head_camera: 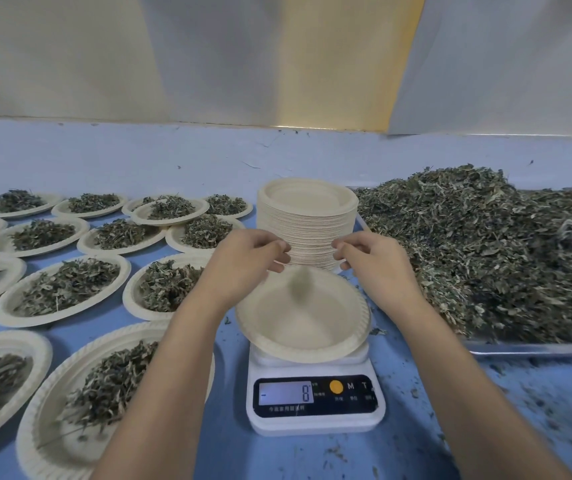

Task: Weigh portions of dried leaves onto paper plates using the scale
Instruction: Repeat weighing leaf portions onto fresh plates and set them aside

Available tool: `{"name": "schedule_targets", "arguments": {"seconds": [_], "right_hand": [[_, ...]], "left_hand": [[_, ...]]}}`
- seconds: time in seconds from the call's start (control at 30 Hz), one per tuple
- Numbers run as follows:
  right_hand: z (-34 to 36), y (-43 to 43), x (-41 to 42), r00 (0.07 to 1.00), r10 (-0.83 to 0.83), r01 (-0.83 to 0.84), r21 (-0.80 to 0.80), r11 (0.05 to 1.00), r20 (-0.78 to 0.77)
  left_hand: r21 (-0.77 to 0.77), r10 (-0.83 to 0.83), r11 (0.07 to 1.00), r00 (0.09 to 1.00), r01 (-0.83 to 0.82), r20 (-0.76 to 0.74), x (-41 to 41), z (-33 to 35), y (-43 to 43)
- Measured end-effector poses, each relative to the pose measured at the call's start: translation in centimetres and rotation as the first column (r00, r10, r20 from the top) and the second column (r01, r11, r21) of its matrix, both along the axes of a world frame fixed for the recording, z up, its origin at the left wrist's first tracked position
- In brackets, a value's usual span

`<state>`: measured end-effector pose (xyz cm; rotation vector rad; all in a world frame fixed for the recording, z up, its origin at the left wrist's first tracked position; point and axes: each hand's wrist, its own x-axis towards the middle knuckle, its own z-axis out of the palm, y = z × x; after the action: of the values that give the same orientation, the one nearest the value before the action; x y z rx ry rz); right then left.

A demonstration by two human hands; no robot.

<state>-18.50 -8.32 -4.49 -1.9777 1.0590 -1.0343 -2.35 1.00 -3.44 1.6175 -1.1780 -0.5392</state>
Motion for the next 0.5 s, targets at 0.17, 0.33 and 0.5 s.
{"name": "schedule_targets", "arguments": {"seconds": [0.17,0.33,0.5], "right_hand": [[-0.2,0.0,0.2,1.0,0.009,-0.009,0.001,1.0,0.029],[-0.5,-0.4,0.1,1.0,0.017,-0.017,0.003,1.0,0.024],[-0.7,-0.7,0.0,0.999,-0.022,0.022,0.008,1.0,0.033]], "left_hand": [[-0.05,-0.001,0.999,0.999,-0.001,-0.034,-0.6,0.1,-0.2],[-0.064,0.014,0.998,1.0,-0.015,-0.026,-0.7,0.2,-0.2],[-0.063,0.003,0.998,1.0,-0.001,0.019,-1.4,0.3,-0.4]]}}
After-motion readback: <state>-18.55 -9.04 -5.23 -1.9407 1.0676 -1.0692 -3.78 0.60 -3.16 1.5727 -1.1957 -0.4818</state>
